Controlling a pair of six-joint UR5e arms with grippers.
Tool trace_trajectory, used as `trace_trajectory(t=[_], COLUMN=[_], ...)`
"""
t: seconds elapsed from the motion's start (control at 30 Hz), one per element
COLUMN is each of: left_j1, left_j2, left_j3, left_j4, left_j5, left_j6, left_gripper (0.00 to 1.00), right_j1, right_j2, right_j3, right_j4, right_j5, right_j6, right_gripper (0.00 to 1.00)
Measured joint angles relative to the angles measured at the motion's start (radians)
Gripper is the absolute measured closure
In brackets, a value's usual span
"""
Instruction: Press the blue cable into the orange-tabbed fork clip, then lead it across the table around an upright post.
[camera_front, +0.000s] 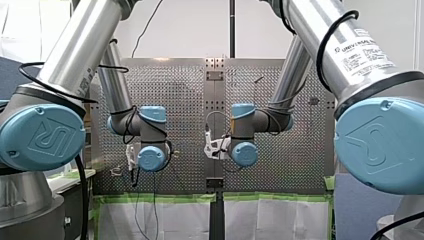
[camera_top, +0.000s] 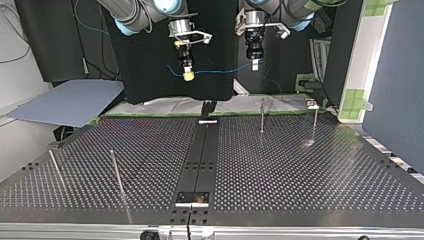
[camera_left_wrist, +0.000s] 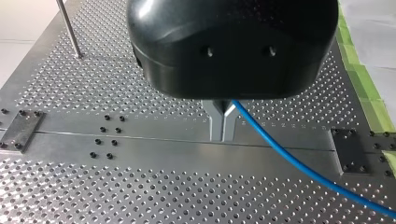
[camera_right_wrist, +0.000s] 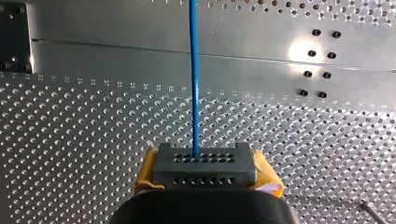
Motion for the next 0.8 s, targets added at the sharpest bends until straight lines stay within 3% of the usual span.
trace_trajectory(t=[0.57, 0.8], left_j1=[-0.001, -0.011], left_j2=[-0.001, -0.04], left_j3=[0.0, -0.001], left_j4=[0.001, 0.004], left_j5=[0.0, 0.0], left_j6=[0.0, 0.0], left_gripper=[1.0, 1.0], right_j1=[0.0, 0.0], right_j2=[0.0, -0.001], right_j3=[0.0, 0.0], right_j4=[0.0, 0.0], right_j5=[0.0, 0.0], right_j6=[0.0, 0.0], right_gripper=[1.0, 1.0])
